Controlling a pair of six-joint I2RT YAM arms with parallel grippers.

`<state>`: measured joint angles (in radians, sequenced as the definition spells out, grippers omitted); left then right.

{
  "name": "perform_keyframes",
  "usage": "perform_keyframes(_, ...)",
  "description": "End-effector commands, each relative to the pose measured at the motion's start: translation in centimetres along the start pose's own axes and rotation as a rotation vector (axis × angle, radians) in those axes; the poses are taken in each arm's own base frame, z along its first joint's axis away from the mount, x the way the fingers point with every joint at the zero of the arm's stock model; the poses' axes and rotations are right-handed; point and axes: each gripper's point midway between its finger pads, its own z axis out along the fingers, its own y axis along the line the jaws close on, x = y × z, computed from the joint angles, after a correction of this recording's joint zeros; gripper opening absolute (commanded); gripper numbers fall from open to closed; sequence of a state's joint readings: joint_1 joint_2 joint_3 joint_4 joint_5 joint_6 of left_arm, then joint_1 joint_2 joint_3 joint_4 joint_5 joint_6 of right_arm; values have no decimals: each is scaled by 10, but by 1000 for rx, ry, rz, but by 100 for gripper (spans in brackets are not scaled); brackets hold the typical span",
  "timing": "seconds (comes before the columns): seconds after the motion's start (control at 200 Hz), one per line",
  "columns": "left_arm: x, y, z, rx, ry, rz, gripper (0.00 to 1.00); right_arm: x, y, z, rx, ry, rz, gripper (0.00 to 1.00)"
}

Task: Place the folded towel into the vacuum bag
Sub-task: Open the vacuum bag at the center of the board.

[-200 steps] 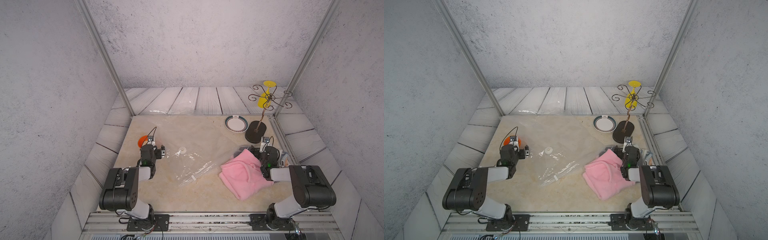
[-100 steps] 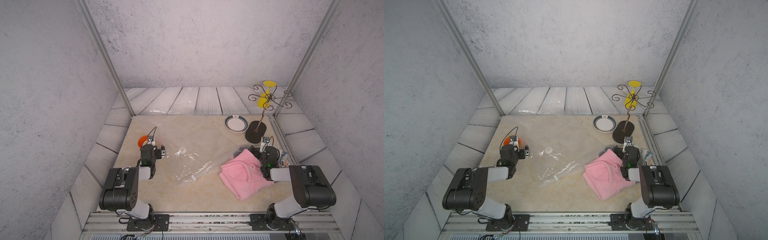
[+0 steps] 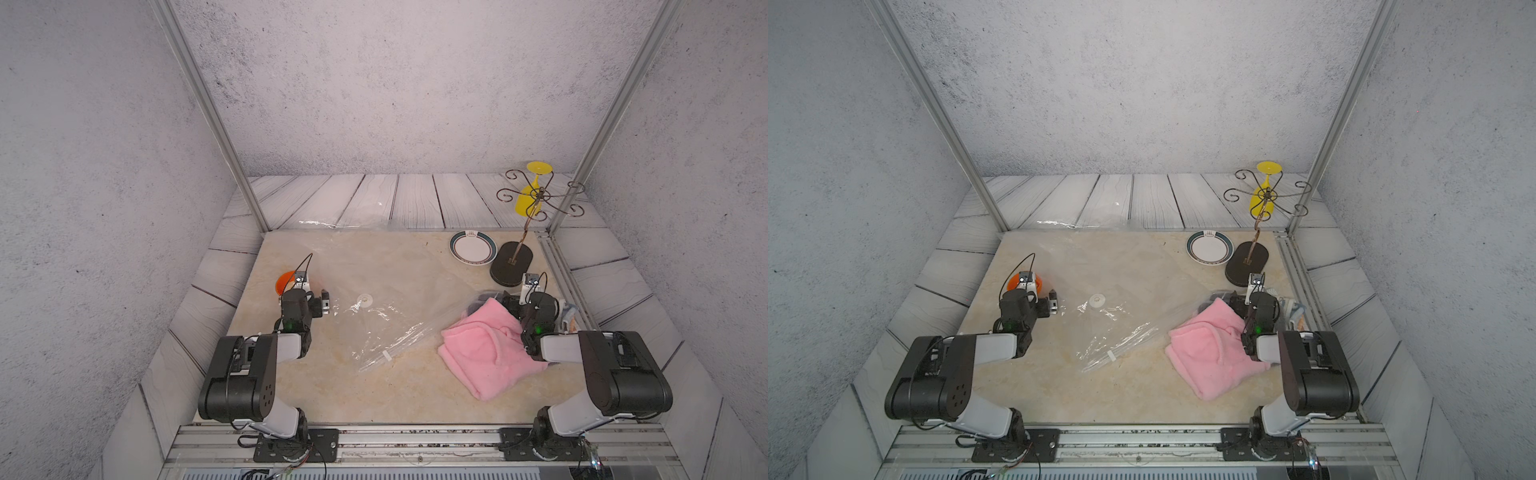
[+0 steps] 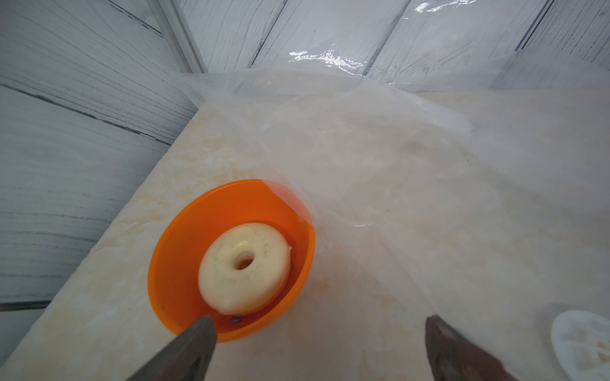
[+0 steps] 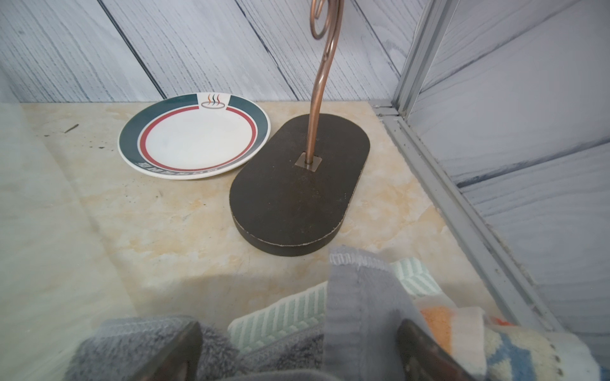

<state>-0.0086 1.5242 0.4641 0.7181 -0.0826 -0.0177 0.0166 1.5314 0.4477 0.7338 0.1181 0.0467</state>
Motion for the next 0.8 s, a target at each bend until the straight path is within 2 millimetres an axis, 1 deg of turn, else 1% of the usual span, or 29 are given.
perform_keyframes(0.0, -34, 9, 1, -43, 17, -10, 100, -38, 9, -9, -49, 14, -18, 82)
perform_keyframes(0.02, -41, 11, 1, -53, 42, -12, 100, -45, 8, -12, -46, 9, -12, 81)
perform_keyframes(0.055, -47, 12, -1, -59, 94, -6, 99, -55, 7, -16, -45, -5, 19, 79)
perform_keyframes(0.085, -56, 13, -2, -64, 99, 8, 97, -66, 4, -20, -30, -37, 50, 74)
perform_keyframes(0.11, -62, 14, -3, -67, 96, -1, 97, -74, 1, -24, -15, -63, 96, 73)
perform_keyframes(0.155, -75, 20, -9, -94, 78, -41, 97, -87, 1, -32, -22, -109, 176, 72)
perform_keyframes(0.205, -86, 31, -16, -160, 65, -139, 97, -96, -2, -38, -9, -141, 294, 69)
perform_keyframes(0.225, -88, 39, -19, -207, 67, -179, 97, -98, -2, -41, -8, -139, 339, 69)
perform_keyframes(0.26, -84, 51, -27, -283, 106, -258, 98, -102, 2, -44, -28, -129, 400, 69)
perform_keyframes(0.285, -82, 54, -33, -309, 139, -299, 98, -103, 6, -46, -34, -113, 437, 68)
perform_keyframes(0.33, -81, 51, -41, -311, 182, -295, 100, -104, 15, -50, -40, -66, 481, 69)
perform_keyframes(0.365, -87, 43, -46, -278, 183, -293, 100, -105, 23, -54, -53, -31, 493, 69)
perform_keyframes(0.4, -96, 24, -50, -197, 171, -264, 100, -106, 30, -59, -58, -3, 497, 70)
perform_keyframes(0.44, -108, -3, -58, -107, 166, -213, 100, -106, 39, -63, -73, 25, 494, 70)
perform_keyframes(0.465, -116, -24, -65, -41, 163, -158, 100, -107, 43, -66, -79, 38, 493, 70)
perform_keyframes(0.51, -122, -66, -80, 68, 160, -37, 100, -106, 48, -70, -87, 73, 496, 70)
perform_keyframes(0.566, -120, -124, -103, 237, 160, 109, 100, -103, 52, -74, -93, 125, 483, 72)
perform_keyframes(0.626, -102, -185, -134, 446, 172, 281, 100, -102, 53, -78, -88, 170, 459, 72)
perform_keyframes(0.686, -70, -235, -167, 619, 191, 476, 100, -102, 49, -83, -68, 195, 445, 72)
perform_keyframes(0.711, -55, -252, -180, 686, 207, 555, 100, -104, 47, -84, -55, 197, 444, 73)
perform_keyframes(0.746, -36, -271, -195, 744, 223, 655, 100, -106, 45, -86, -43, 204, 438, 74)
perform_keyframes(0.791, -13, -289, -205, 785, 242, 764, 100, -110, 44, -87, -41, 204, 421, 76)
